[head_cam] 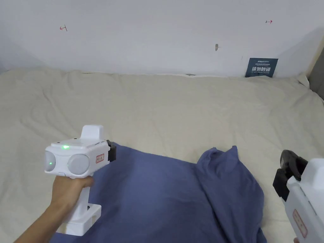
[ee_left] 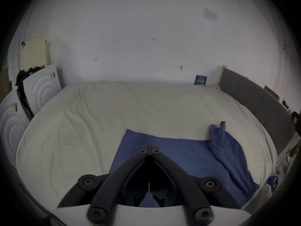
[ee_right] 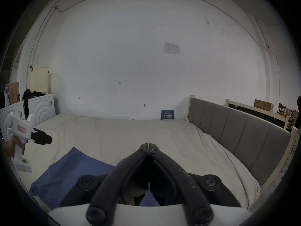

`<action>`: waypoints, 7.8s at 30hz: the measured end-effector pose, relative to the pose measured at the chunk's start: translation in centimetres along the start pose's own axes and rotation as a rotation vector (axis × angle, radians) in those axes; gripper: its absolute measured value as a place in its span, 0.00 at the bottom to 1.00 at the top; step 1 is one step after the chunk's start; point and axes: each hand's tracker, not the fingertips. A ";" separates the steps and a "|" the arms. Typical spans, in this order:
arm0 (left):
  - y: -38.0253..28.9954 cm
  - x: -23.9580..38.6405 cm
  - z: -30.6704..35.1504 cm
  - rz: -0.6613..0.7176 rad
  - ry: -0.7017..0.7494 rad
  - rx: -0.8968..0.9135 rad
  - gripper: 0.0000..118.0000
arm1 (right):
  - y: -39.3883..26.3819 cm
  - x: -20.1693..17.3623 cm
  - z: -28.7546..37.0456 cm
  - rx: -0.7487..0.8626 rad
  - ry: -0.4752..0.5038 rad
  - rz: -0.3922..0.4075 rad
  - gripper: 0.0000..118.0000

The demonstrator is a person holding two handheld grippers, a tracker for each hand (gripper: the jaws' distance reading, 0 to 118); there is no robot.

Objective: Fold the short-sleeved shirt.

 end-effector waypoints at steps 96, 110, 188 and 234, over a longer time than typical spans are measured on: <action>14.6 -9.8 -2.1 0.116 0.239 0.310 0.03 | 12.8 3.5 -26.1 -0.034 0.169 -0.119 0.04; -7.3 -10.2 1.5 0.129 0.233 0.008 0.03 | -5.5 5.1 -14.6 -0.300 0.215 -0.176 0.04; -23.9 -10.7 13.1 0.153 0.305 -0.299 0.96 | -5.4 -1.7 6.7 -0.098 0.055 -0.025 0.02; -17.3 -10.4 11.2 0.206 0.202 -0.111 0.05 | -13.3 2.8 -1.2 -0.533 0.097 -0.142 0.05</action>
